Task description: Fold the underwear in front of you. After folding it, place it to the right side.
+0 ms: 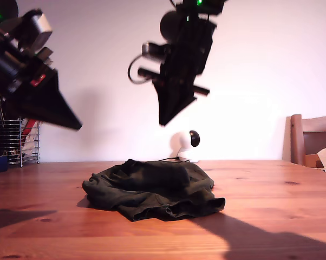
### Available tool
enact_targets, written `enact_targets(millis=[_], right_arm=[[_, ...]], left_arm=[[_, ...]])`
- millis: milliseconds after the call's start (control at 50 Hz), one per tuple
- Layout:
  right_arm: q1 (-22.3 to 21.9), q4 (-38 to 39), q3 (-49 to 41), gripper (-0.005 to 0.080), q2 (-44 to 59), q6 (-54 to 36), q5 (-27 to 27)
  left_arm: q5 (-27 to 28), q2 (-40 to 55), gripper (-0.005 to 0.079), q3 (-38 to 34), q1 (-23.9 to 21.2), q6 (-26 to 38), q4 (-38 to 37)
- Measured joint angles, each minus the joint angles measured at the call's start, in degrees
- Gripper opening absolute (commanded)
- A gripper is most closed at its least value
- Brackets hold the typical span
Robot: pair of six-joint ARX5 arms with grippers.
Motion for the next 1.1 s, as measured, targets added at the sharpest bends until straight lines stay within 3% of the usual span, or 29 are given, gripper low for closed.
enact_targets(millis=[80, 220, 300, 340, 420, 760, 840, 880, 900, 920, 1000, 1100], right_arm=[[-0.02, -0.13, 1.25, -0.0013, -0.02, 0.04, 0.00], [0.02, -1.73, 1.25, 0.0009, -0.02, 0.04, 0.00], [0.11, -1.68, 1.25, 0.0106, -0.02, 0.00, 0.00], [0.13, -1.73, 1.25, 0.0196, -0.02, -0.07, 0.00], [0.11, -1.73, 1.25, 0.0298, -0.02, -1.14, 0.00], [0.11, -3.89, 1.25, 0.0302, 4.48, -4.96, -0.61], [0.11, -4.09, 1.25, 0.0302, 7.45, -5.62, -0.63], [0.09, -4.22, 1.22, 0.0302, 8.83, -5.75, -0.63], [0.09, -4.28, 1.20, 0.0302, 9.38, -5.75, -0.63], [0.07, -4.31, 1.20, 0.0302, 9.81, -5.75, -0.63], [-0.02, -4.31, 1.16, 0.0302, 10.60, -5.75, -0.63], [-0.72, -4.28, 1.11, 0.0303, 10.21, -5.73, -2.08]], left_arm=[[0.02, 0.02, -0.0020, 0.00, -0.02, 0.02, 1.40], [0.02, 2.34, 0.0061, 0.02, -0.02, 0.04, 4.85], [0.15, 5.68, 0.0141, 0.02, -0.07, 0.04, 7.85], [0.20, 7.69, 0.0187, 0.02, -0.13, 0.04, 9.11], [0.20, 11.26, 0.0224, 0.02, -0.46, 0.04, 10.93], [2.08, 18.14, 0.0230, 1.84, -1.44, 2.47, 23.30], [3.72, 18.84, 0.0253, 2.84, -1.81, 11.21, 25.62], [4.81, 19.12, 0.0270, 3.10, -2.23, 19.74, 26.53], [5.35, 19.32, 0.0274, 3.26, -2.45, 19.74, 26.60], [5.84, 19.54, 0.0274, 3.41, -2.78, 26.29, 26.69], [6.93, 21.16, 0.0274, 4.09, -3.96, 34.10, 26.75], [7.54, 24.83, 0.0275, 5.31, -5.18, 38.71, 26.40]])
